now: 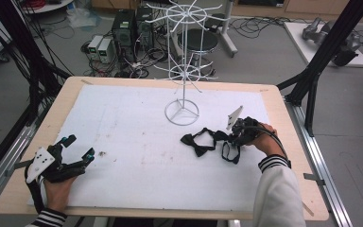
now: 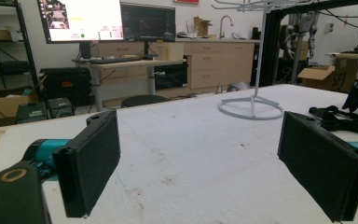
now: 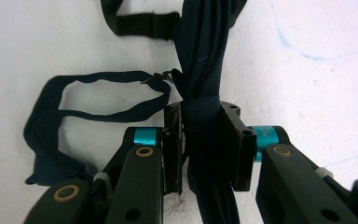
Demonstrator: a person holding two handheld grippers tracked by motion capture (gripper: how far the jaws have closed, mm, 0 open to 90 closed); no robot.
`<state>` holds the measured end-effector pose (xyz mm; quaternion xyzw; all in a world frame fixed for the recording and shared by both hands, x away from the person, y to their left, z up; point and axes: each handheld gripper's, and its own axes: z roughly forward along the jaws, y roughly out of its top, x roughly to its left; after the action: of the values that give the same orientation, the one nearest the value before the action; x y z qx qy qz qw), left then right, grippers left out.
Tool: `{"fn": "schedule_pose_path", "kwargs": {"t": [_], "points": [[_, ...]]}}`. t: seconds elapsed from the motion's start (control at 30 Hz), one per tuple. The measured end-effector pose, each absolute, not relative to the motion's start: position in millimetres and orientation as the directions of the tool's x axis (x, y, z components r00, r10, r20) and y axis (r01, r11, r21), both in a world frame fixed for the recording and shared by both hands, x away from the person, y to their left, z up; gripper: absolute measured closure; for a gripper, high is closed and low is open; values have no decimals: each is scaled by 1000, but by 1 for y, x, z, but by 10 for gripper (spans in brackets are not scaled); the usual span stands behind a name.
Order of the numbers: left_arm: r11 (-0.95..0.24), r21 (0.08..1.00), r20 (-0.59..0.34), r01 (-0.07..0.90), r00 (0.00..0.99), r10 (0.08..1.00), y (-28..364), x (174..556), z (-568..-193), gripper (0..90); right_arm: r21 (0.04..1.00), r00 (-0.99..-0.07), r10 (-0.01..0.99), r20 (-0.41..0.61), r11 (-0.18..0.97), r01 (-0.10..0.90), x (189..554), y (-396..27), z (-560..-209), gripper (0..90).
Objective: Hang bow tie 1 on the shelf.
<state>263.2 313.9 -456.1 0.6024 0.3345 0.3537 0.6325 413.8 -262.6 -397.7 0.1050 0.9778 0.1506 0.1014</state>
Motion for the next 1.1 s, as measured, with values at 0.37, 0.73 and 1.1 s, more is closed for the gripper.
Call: {"fn": "schedule_pose_path", "kwargs": {"t": [0.37, 0.73, 1.1], "points": [[19, 999, 8, -47, 526, 850, 314, 263, -456, 134, 414, -953, 262, -150, 892, 180, 410, -266, -387, 719], [14, 999, 12, -47, 525, 851, 314, 263, -456, 134, 530, -946, 287, -148, 831, 169, 405, -269, -374, 715], [11, 999, 12, -42, 523, 852, 313, 263, -456, 134, 609, -936, 314, -157, 777, 158, 395, -269, -360, 710]]}}
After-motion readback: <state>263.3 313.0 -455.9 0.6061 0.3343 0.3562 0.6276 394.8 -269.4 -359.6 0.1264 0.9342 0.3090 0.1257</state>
